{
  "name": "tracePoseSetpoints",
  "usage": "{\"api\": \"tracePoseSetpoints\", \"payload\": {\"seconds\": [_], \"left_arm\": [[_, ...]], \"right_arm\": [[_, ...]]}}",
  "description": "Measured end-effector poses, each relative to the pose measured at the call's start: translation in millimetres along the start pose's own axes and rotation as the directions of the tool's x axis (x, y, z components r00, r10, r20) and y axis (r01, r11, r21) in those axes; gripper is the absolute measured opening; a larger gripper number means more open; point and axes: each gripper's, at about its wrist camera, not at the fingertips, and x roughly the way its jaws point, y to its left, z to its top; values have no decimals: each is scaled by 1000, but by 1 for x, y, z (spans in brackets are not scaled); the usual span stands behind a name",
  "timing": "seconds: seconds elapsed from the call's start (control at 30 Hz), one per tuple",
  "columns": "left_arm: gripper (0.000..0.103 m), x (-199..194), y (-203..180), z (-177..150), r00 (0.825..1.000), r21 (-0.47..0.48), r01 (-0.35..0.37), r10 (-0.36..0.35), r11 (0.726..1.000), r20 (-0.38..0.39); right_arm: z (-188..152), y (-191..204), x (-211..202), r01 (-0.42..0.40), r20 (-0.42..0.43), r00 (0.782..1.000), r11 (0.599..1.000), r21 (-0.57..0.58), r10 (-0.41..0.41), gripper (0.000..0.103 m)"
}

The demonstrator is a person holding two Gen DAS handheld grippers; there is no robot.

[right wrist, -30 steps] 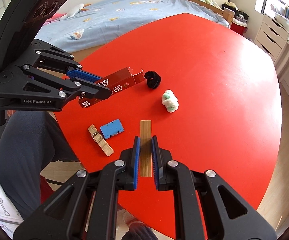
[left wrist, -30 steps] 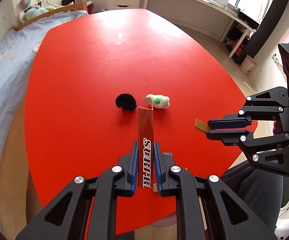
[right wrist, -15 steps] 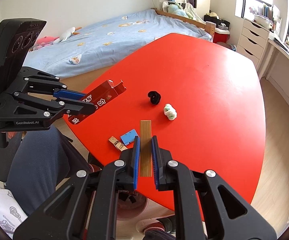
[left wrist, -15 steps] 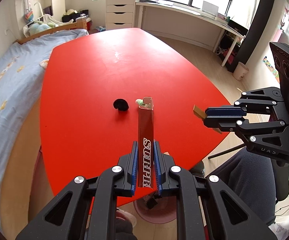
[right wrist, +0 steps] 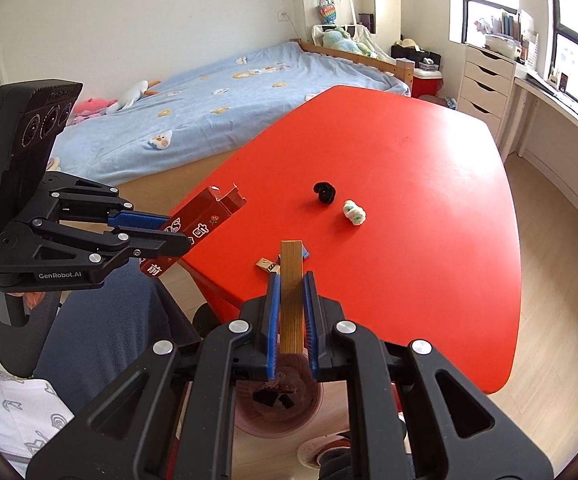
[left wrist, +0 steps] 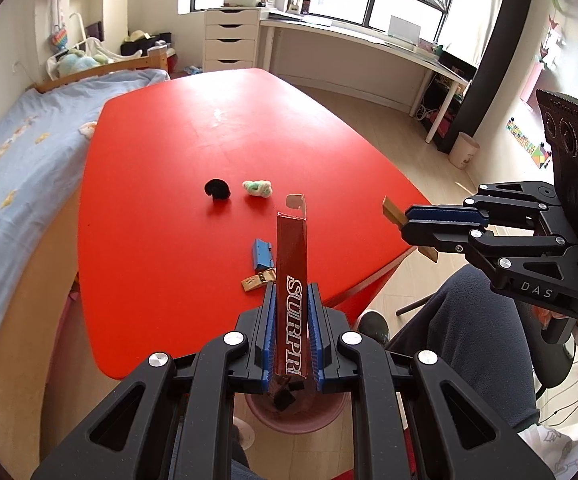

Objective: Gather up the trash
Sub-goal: 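Carry the wooden stick and red strip down over the pink bin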

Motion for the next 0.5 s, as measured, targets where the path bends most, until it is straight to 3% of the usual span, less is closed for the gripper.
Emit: {"api": "tracePoseSetpoints", "payload": {"seconds": [0.5], "left_arm": [[15,-3,-9,-44,999,-41,23,-24,999,-45]], "right_arm": [[-44,26,-10,-8,-29,1000,999,42,10,11]]}}
